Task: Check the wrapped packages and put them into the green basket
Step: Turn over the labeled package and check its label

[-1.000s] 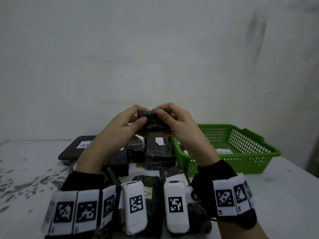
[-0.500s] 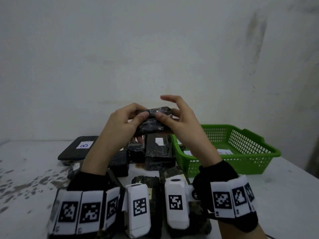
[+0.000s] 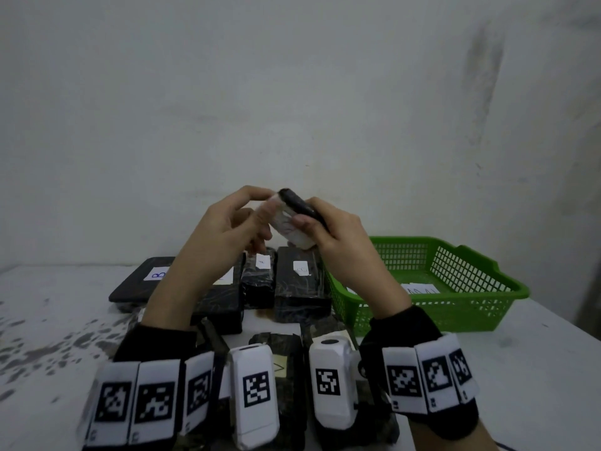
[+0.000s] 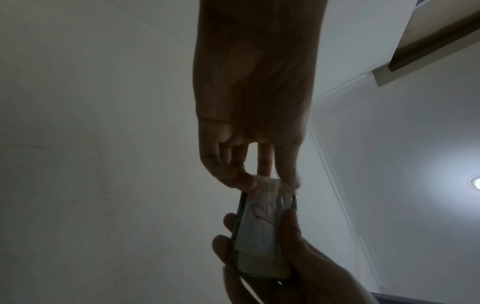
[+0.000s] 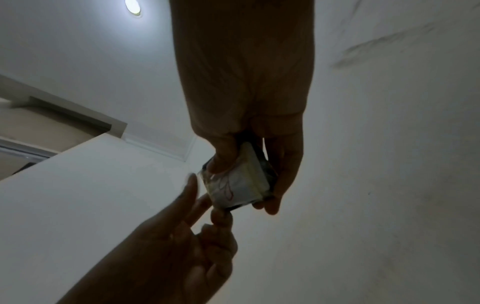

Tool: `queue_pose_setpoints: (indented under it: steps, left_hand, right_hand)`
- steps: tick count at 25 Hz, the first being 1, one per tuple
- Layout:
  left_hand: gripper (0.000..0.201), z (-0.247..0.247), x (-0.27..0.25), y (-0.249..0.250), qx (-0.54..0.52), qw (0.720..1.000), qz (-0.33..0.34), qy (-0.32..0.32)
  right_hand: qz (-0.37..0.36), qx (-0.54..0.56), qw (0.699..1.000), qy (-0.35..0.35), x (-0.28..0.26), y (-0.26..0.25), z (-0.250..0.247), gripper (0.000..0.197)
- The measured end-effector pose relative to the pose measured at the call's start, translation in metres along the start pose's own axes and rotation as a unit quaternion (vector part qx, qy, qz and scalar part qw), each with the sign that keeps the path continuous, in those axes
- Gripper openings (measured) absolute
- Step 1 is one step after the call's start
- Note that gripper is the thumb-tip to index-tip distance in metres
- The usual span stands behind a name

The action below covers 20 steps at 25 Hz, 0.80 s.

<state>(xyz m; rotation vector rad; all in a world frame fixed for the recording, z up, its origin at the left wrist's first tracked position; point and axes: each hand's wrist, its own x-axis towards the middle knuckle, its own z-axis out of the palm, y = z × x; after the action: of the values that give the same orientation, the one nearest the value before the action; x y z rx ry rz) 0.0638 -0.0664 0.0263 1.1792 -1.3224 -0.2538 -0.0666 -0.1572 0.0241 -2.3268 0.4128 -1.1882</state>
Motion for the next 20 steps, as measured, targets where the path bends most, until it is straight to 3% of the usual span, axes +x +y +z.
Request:
queue_pose_setpoints:
  steps: [4, 8, 11, 14, 18, 20]
  left_hand:
    - [0.020, -0.003, 0.000, -0.005, 0.056, 0.998, 0.010, -0.025]
    - [0.029, 0.001, 0.001, -0.006, 0.087, 0.996, -0.001, -0.012]
    - [0.016, 0.005, 0.004, -0.007, 0.089, 0.995, 0.000, 0.039]
    - [0.015, 0.004, 0.007, -0.010, 0.083, 0.993, -0.014, 0.082]
    - [0.024, -0.001, 0.008, -0.015, 0.038, 0.991, -0.075, 0.108]
    - [0.023, -0.001, 0.008, -0.014, 0.011, 0.991, -0.101, 0.086]
  right_hand:
    - [-0.011, -0.004, 1.000, 0.023, -0.001, -0.002, 0.000, 0.030]
    - [-0.007, -0.028, 1.000, 0.013, 0.000, 0.002, -0.002, 0.020]
    - [0.000, -0.022, 1.000, 0.006, -0.001, -0.001, -0.002, 0.018]
    - [0.024, 0.064, 0.997, -0.018, -0.004, -0.006, -0.002, 0.011]
    - [0.009, 0.030, 0.998, -0.052, -0.005, -0.007, -0.004, 0.054]
    - [-0.006, 0.002, 0.999, -0.033, -0.004, -0.005, -0.003, 0.062]
